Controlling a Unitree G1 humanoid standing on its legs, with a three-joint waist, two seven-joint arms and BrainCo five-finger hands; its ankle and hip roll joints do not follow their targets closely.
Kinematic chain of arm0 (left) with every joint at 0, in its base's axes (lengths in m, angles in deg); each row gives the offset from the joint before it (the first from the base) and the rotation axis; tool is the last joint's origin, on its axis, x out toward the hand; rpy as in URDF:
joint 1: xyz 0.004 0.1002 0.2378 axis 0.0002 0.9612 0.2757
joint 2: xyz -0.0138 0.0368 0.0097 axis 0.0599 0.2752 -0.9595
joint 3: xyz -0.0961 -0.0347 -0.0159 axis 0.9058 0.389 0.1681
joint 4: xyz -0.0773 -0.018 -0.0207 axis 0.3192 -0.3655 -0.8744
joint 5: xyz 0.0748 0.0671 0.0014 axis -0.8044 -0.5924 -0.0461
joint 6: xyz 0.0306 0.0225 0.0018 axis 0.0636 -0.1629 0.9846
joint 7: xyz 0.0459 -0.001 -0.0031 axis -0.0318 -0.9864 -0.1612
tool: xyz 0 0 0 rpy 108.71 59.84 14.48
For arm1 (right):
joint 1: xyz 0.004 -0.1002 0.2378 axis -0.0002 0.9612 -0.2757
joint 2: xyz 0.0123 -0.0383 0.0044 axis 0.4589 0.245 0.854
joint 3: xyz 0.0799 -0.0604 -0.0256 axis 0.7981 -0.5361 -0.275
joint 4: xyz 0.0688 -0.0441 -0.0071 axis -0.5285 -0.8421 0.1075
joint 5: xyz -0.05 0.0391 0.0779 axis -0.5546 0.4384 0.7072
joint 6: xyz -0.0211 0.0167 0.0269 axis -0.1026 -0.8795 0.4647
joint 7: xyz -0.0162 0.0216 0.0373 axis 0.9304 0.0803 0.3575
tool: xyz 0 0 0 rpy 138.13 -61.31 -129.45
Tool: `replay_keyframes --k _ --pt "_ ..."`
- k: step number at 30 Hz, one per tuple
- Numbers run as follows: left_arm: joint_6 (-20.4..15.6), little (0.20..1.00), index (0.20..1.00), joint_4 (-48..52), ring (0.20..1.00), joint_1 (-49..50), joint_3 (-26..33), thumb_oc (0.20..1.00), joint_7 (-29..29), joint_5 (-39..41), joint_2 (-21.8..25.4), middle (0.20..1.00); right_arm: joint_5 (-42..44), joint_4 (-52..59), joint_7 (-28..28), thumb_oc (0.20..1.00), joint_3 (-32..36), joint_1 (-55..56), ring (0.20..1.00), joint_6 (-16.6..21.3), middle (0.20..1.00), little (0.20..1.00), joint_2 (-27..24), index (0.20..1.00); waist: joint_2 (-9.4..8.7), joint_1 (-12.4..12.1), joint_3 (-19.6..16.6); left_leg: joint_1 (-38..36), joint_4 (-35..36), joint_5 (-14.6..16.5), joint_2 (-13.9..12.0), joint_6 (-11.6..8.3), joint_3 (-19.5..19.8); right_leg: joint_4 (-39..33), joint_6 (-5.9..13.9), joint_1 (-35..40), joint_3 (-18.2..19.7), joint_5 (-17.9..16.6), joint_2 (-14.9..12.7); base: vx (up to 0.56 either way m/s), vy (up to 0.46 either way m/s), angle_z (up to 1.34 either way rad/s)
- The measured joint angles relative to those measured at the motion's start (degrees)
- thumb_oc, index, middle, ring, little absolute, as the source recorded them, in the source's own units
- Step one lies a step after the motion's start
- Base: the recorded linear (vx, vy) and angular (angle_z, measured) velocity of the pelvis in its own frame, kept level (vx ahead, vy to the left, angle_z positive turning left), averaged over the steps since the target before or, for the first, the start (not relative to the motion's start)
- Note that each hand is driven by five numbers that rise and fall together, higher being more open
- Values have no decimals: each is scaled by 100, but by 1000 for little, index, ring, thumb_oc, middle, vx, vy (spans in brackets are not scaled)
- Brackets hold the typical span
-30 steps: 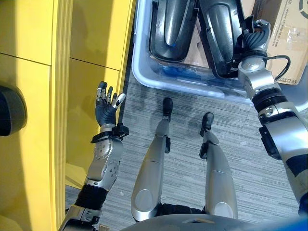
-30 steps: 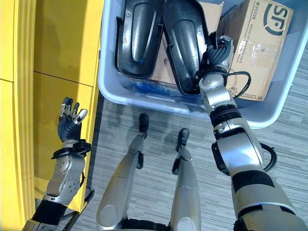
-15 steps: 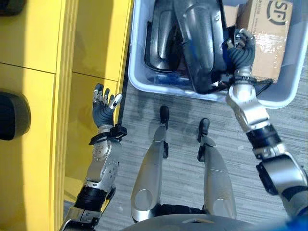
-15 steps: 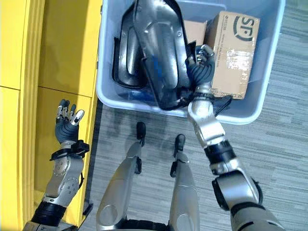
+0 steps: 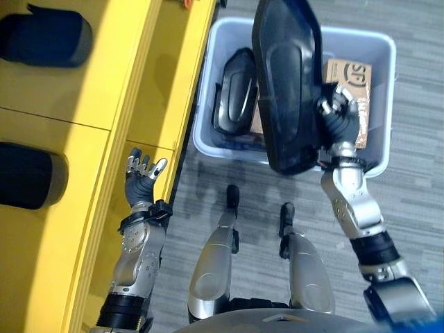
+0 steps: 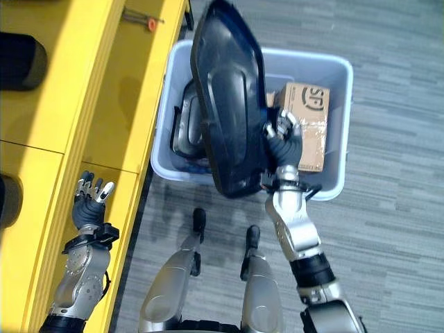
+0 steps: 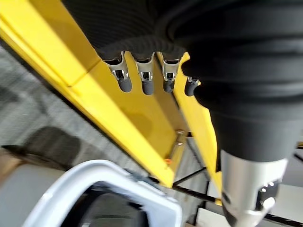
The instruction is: Move parts from the plastic box to the shelf.
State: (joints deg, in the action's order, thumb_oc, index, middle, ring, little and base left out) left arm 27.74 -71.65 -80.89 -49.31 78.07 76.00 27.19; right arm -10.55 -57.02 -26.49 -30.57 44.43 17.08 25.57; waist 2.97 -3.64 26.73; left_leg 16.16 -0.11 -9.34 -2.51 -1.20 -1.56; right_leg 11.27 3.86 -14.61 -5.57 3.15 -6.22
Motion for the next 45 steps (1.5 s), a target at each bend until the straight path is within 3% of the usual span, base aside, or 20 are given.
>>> replay_keyframes --k 4,9,15,16,17,19,20,21,23,24,26,28,31,32,33,36,38,45 --pt "118 1000 1000 -53 1000 88 132 1000 -96 -56 -98 1000 191 -2 -98 200 58 410 200 -1 200 200 -29 200 -16 59 -133 -453 4 84 -9 -42 102 -33 -4 523 -75 95 24 2 -117 11" --pt "232 1000 1000 -206 1000 459 143 1000 -218 -89 -195 1000 345 -4 -250 200 53 617 200 6 200 200 18 200 -55 89 -615 -624 -12 215 -80 -74 225 -23 -86 741 -185 179 99 -10 -133 9" --pt "345 1000 1000 -243 1000 1052 516 1000 -222 -90 -420 1000 403 -9 -317 200 -141 409 200 10 200 200 -12 200 -136 -202 -858 -913 -34 190 -379 -259 389 183 -354 1016 -361 351 397 -82 -189 10" --pt "352 1000 1000 -273 1000 1095 479 1000 -225 -87 -498 1000 403 -11 -332 200 -135 346 200 6 200 200 -63 200 -41 -356 -899 -842 7 213 -443 -390 548 253 -433 1053 -546 403 537 -139 -184 59" --pt "353 1000 1000 -265 1000 1113 437 1000 -228 -88 -577 1000 401 -13 -332 200 -126 286 200 7 200 200 -137 200 -16 -388 -934 -838 41 198 -513 -392 645 290 -509 1029 -688 462 501 -118 -122 94" --pt "375 1000 1000 -312 1000 1192 362 1000 -221 -81 -685 1000 398 -5 -359 200 -93 243 200 30 200 200 -227 200 116 -567 -976 -708 165 380 -595 -183 502 358 -617 1119 -1082 527 590 -160 -127 112" --pt "391 1000 1000 -325 1000 1157 331 1000 -254 -82 -714 1000 401 -11 -367 200 -19 283 200 26 200 200 -276 200 109 -581 -997 -708 212 542 -622 -219 485 293 -696 1169 -1352 528 478 -173 -111 150" --pt "398 1000 1000 -357 1000 1133 327 1000 -310 -82 -670 1000 400 -27 -368 200 71 341 200 22 200 200 -217 200 -34 -669 -1009 -599 -52 655 -495 -262 515 183 -844 1159 -1753 521 208 -120 -94 131" --pt "404 1000 1000 -395 1000 1212 390 1000 -306 -80 -657 1000 395 -13 -381 200 93 439 200 23 200 200 -170 200 -163 -776 -1056 -591 -845 735 -450 -357 492 -64 -897 1217 -1947 372 2 -88 -22 96" --pt "405 1000 1000 -447 1000 1173 396 1000 -319 -79 -695 1000 394 -11 -390 200 161 554 200 21 200 200 -174 200 -150 -729 -1075 -675 -1246 808 -440 -440 442 -251 -819 1385 -2205 277 -78 -5 35 112" --pt "396 1000 1000 -483 1000 1085 402 1000 -352 -81 -739 1000 394 25 -349 200 295 842 200 21 200 200 -162 200 -107 -363 -1237 -996 -1327 912 -743 -431 -7 -469 -697 1679 -2708 250 -170 44 101 154" --pt "401 1000 1000 -482 1000 1077 377 1000 -381 -85 -716 1000 393 68 -346 200 296 850 200 20 200 200 -160 200 51 -320 -1356 -1562 -921 947 -1073 -466 -296 -295 -581 1655 -2861 270 -240 50 199 81" --pt "439 1000 1000 -480 1000 964 163 1000 -497 -91 -765 1000 392 207 -300 200 540 985 200 21 200 200 -180 200 329 -180 -1537 -1729 -28 865 -1068 -384 -514 159 -314 1333 -3032 234 -496 112 258 51" --pt "484 1000 1000 -506 1000 912 186 1000 -510 -91 -682 1000 392 192 -303 200 527 1166 200 22 200 200 -30 200 100 -171 -1589 -1694 -54 928 -790 -567 -495 314 -121 1212 -2962 222 -853 169 350 26" --pt "496 1000 1000 -504 1000 929 278 1000 -554 -103 -566 1000 393 164 -335 200 444 1304 200 -14 200 200 126 200 -101 -237 -1613 -1600 -131 1057 -501 -368 -472 197 42 1290 -2964 35 -1114 156 316 36" --pt "488 1000 1000 -495 1000 1033 567 1000 -543 -103 -518 1000 392 167 -437 200 446 1417 200 -18 200 200 254 200 -310 -371 -1691 -1483 -191 1073 -231 -211 -401 -143 171 1347 -2916 -194 -1234 65 177 29" --pt "499 1000 1000 -496 1000 1228 691 1000 -530 -103 -436 1000 391 167 -506 200 454 1397 200 -23 200 200 268 200 -490 -641 -1658 -1247 -316 1057 -73 -173 -255 -470 301 1384 -2968 -450 -1259 40 232 38" --pt "501 1000 1000 -495 1000 1241 689 1000 -451 -103 -424 1000 386 166 -527 200 470 1343 200 -57 200 200 313 200 -586 -854 -1466 -854 -673 1168 134 -110 41 -522 379 1404 -3171 -509 -1382 16 181 25"
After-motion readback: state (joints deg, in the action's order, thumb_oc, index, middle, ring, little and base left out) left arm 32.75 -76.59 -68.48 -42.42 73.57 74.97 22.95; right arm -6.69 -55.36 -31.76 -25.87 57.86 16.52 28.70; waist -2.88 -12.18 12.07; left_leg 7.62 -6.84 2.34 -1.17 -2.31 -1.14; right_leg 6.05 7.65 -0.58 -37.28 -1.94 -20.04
